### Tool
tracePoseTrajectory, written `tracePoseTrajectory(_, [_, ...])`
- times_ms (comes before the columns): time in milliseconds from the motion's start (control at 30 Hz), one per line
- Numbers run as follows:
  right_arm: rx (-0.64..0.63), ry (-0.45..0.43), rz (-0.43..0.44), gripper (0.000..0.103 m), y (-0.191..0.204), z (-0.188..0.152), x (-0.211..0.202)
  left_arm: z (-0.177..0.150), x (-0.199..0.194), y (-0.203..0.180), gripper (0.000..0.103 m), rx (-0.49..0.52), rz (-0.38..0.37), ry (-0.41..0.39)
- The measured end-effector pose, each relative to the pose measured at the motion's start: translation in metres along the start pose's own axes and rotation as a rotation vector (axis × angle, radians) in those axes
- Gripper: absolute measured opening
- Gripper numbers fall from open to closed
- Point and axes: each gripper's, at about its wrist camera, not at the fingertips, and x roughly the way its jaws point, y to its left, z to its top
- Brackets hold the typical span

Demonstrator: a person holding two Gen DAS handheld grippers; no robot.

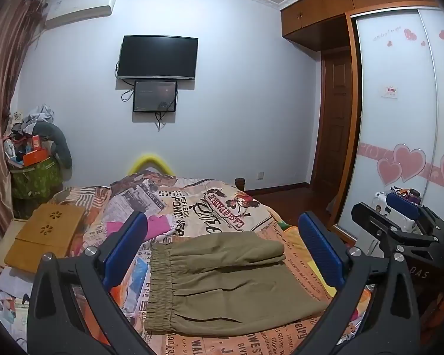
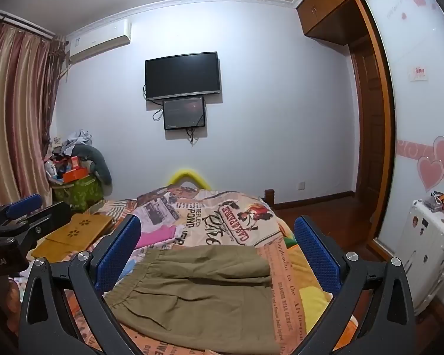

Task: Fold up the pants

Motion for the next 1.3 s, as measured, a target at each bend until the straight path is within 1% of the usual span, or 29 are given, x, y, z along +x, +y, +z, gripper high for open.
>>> tracePoseTrajectory(200, [-0.006, 0.007, -0.001, 0.103, 0.0008, -0.0005, 0.0006, -0.0002, -0.0019, 0.0001, 0.103, 0.008, 0.003, -0.002])
tracePoseTrajectory(367, [-0.005, 0.010, -0.002, 0.103, 0.0010, -0.0007, 0.0007, -0.0040, 0.0059, 0.0033, 0.103, 0.014, 0.001, -0.001])
tracePoseTrajectory(467, [-0.005, 0.011, -0.003, 0.103, 0.0008, -0.0006, 0.0006, -0.0004, 0.0015, -0.0014, 0.103, 0.016, -0.001, -0.004])
tracePoseTrajectory(1300, [0.002, 0.017, -0.003, 0.103, 0.0025, -0.0019, 0.0022, -0.0045, 0.0047, 0.0015, 0.103, 0.020, 0.026, -0.001])
